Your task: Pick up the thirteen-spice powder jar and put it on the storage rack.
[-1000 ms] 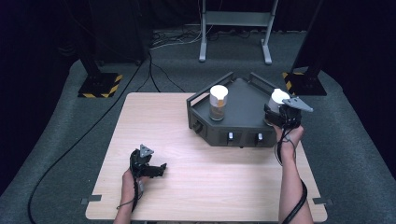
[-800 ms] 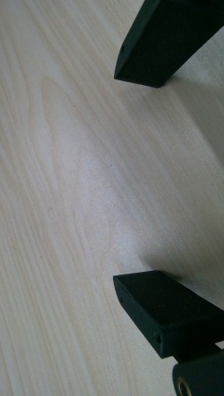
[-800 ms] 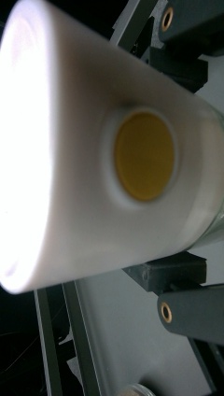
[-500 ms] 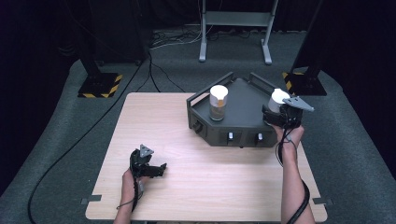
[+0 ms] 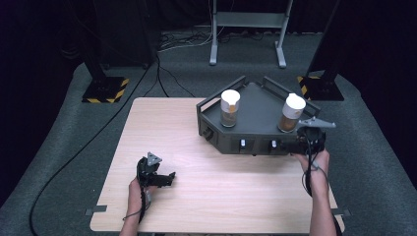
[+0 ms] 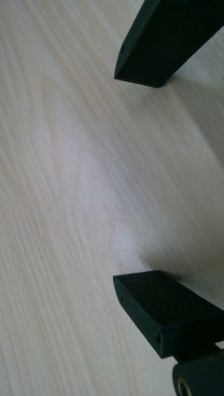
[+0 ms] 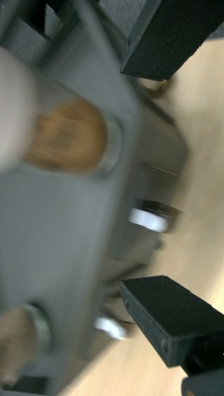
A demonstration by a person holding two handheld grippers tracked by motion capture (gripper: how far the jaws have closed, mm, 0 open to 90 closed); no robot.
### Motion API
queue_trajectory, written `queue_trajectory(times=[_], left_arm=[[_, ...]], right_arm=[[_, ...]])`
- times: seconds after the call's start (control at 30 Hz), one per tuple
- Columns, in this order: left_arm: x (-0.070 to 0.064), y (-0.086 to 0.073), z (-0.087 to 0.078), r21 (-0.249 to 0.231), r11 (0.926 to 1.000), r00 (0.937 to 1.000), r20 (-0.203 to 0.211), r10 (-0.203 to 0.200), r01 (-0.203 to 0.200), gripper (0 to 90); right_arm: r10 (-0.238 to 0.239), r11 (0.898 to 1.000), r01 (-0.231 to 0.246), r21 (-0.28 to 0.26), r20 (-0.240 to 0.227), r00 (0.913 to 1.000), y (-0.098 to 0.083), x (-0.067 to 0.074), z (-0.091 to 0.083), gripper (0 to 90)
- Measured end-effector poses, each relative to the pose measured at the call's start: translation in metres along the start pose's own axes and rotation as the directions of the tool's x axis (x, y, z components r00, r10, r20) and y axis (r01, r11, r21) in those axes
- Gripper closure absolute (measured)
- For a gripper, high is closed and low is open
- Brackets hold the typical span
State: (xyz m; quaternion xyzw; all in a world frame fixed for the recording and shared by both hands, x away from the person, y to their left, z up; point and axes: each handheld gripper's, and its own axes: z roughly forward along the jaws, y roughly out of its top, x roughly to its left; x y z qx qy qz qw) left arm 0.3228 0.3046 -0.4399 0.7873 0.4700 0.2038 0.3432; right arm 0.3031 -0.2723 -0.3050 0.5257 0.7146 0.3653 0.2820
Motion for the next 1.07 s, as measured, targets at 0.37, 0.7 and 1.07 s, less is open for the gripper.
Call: queue_trajectory(times=[0.37,0.7,1.07], left_arm=[[0.0,0.0,0.0,0.0,1.0,1.0,0.001,0.001,-0.001,3.5],[0.0,0.0,0.0,0.0,1.0,1.0,0.001,0.001,-0.001,3.5],[0.0,0.0,0.0,0.0,1.0,1.0,0.001,0.002,-0.002,3.5]], right_arm=[[0.03,0.997,-0.029,0.065,-0.018,0.9994,-0.109,0.016,0.036,0.0],[0.025,1.0,-0.025,0.018,-0.041,0.9988,-0.134,0.021,0.045,0.0],[0.083,0.997,-0.083,-0.001,-0.102,0.9913,-0.143,0.008,0.046,0.0]])
